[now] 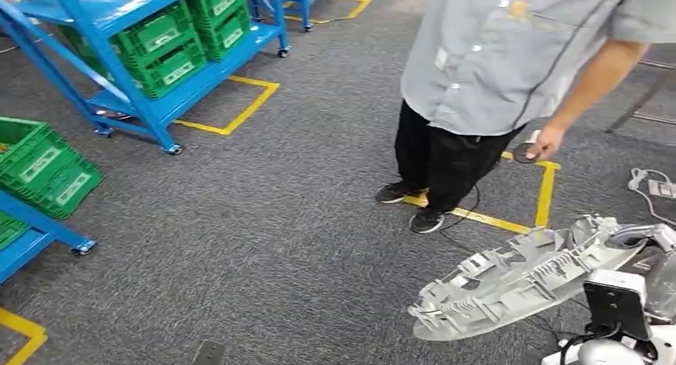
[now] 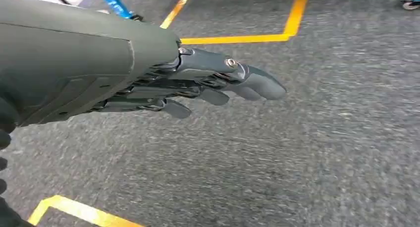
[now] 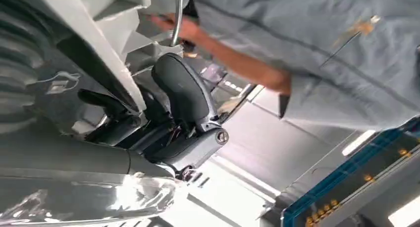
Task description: Take the parts from the cabinet and place them on the table.
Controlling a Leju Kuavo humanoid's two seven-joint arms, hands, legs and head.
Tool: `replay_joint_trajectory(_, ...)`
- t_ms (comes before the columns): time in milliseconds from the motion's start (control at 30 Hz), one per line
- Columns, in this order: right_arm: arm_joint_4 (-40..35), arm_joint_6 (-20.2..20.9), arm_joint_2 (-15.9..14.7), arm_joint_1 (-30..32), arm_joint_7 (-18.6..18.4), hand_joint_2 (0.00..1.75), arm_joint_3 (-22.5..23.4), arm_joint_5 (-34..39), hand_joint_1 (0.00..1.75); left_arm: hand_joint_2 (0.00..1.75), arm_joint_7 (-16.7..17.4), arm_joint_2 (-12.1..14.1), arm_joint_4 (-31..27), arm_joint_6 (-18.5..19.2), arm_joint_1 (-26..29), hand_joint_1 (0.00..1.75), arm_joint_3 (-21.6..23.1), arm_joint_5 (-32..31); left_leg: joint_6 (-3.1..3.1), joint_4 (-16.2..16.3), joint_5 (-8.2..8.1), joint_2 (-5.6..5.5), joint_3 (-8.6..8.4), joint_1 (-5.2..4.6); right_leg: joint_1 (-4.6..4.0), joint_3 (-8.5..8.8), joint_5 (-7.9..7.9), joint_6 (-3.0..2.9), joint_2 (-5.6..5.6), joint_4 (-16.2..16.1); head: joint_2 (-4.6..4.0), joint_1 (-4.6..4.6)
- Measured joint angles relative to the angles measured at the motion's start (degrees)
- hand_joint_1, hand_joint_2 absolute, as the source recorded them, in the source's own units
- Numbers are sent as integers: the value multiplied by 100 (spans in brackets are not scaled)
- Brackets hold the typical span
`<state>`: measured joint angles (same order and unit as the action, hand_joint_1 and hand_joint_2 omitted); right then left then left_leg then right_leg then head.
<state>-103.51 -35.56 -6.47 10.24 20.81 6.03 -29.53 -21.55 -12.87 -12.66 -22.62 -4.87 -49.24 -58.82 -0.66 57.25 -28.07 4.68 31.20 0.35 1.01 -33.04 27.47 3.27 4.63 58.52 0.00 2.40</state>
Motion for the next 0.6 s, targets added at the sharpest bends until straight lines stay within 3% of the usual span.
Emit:
replay_joint_trajectory(33,0,-2,0,-20,2,175,0,2,175,175,0,0,0,0,3,0,0,2,52,22,-37,38,-4,-41,-39,56,50,-55,27,-87,0,-2)
replay_joint_trajectory(133,0,-15,2,20,22,175,55,15,175,175,-4,2,0,13,-12,0,-2,2,131,-1,-38,207,-62,-24,-68,2,42,-162,-181,-68,0,-35)
replay_joint_trajectory(167,-4,-17,2,28,28,175,70,15,175,175,-4,-4,0,13,-17,0,0,2,182,5,-75,227,-86,-10,-45,73,23,-212,-253,-99,0,-33)
replay_joint_trajectory(200,-15,-22,2,41,35,175,85,20,175,175,-4,-2,0,13,-23,0,0,2,231,89,-148,-68,-76,11,-21,79,4,-243,-305,-114,0,-50)
replay_joint_trajectory(233,-15,-24,2,13,37,175,96,22,175,175,-7,-4,0,15,-25,0,0,2,233,370,-352,-297,47,23,-17,85,-4,-282,-367,-113,0,-59)
replay_joint_trajectory(300,-15,-24,4,5,48,175,94,22,175,175,-7,-2,0,13,2,0,0,2,228,1239,-779,-407,466,20,-27,87,3,-319,-502,-112,0,-65)
replay_joint_trajectory(333,-15,-24,4,20,46,175,92,24,175,175,-7,2,0,13,18,0,0,2,221,1627,-895,-413,674,16,-39,87,2,-327,-588,-110,0,-66)
replay_joint_trajectory(367,-15,-24,4,34,46,175,96,33,175,175,-7,7,0,18,29,0,-2,7,207,1754,-858,-415,766,15,-46,90,2,-328,-677,-110,0,-61)
replay_joint_trajectory(400,-15,-24,4,47,48,175,98,37,175,175,-7,9,0,31,32,0,-2,7,183,1640,-692,-419,737,10,-52,98,2,-327,-758,-108,0,-68)
replay_joint_trajectory(467,-15,-26,4,73,50,175,109,52,175,175,-15,9,0,48,24,0,-2,7,107,831,-140,-520,387,0,-54,119,2,-325,-926,-106,0,-66)
replay_joint_trajectory(500,-15,-24,4,83,55,175,116,59,175,175,-24,9,0,57,23,0,-2,7,66,386,65,-713,186,-1,-49,124,0,-322,-989,-106,0,-66)
replay_joint_trajectory(533,-15,-22,9,84,57,175,127,70,175,175,-37,20,0,68,26,0,-2,7,7,140,38,-974,81,8,-78,104,14,-286,-1051,-81,0,-55)
replay_joint_trajectory(567,-15,-22,11,90,63,175,136,72,175,175,-53,13,0,70,22,0,-2,7,43,59,9,-920,46,17,-55,74,7,-251,-1133,-74,0,-57)
replay_joint_trajectory(600,-15,-20,13,100,66,175,144,74,175,175,-63,15,0,72,18,0,-2,7,36,60,8,-883,46,-10,-30,53,-11,-210,-1178,-94,0,-50)
